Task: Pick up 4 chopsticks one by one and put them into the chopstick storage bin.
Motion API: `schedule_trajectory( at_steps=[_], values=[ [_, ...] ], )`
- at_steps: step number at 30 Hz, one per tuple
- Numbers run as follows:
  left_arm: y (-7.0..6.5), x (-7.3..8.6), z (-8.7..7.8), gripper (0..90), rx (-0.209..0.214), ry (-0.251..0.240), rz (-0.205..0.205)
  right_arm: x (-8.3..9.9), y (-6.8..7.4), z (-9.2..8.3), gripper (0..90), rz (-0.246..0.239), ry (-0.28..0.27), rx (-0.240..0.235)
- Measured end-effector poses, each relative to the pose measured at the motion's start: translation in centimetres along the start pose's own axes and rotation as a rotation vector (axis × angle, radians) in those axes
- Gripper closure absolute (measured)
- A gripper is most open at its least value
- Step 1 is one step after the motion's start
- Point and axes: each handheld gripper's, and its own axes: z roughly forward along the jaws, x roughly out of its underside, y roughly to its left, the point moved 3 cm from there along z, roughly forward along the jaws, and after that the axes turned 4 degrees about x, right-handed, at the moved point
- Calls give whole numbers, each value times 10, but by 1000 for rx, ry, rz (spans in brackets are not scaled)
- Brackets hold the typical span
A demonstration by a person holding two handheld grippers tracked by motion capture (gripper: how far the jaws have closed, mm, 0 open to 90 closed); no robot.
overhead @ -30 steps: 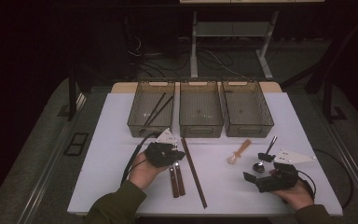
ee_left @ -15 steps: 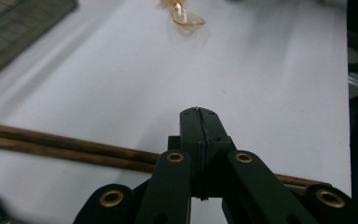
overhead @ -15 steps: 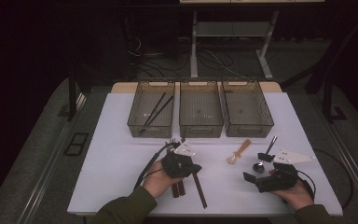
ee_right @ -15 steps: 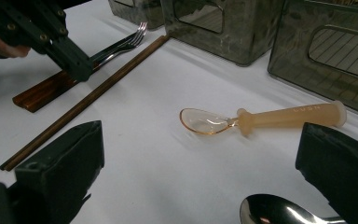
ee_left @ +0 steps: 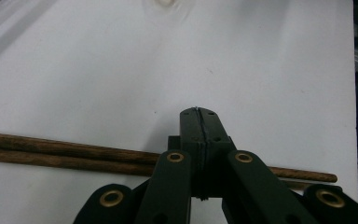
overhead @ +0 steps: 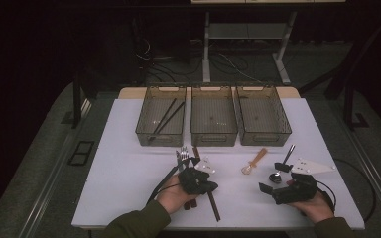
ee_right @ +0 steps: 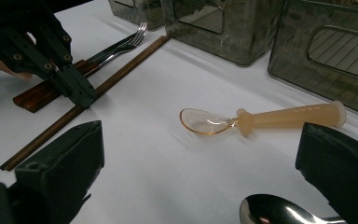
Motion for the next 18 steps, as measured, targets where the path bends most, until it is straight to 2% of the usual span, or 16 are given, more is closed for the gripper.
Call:
schedule_trajectory(
  at_steps=[3,4,5,9,10,18],
  values=[
    [-1,0,2,891,3,-2,-5,0,0,0,13,0,1,-1],
    [1,1,0,891,9,37,33,0,0,0,13,0,2,-2],
    [-2,0,4,891,4,-6,-9,0,0,0,13,0,1,-2],
    [-2,1,6,891,12,17,-6,0,0,0,13,-3,2,-1],
    [0,2,4,891,16,46,22,0,0,0,13,-3,1,-1],
    [-1,4,1,891,29,51,5,0,-1,0,13,-1,0,-2]
  ],
)
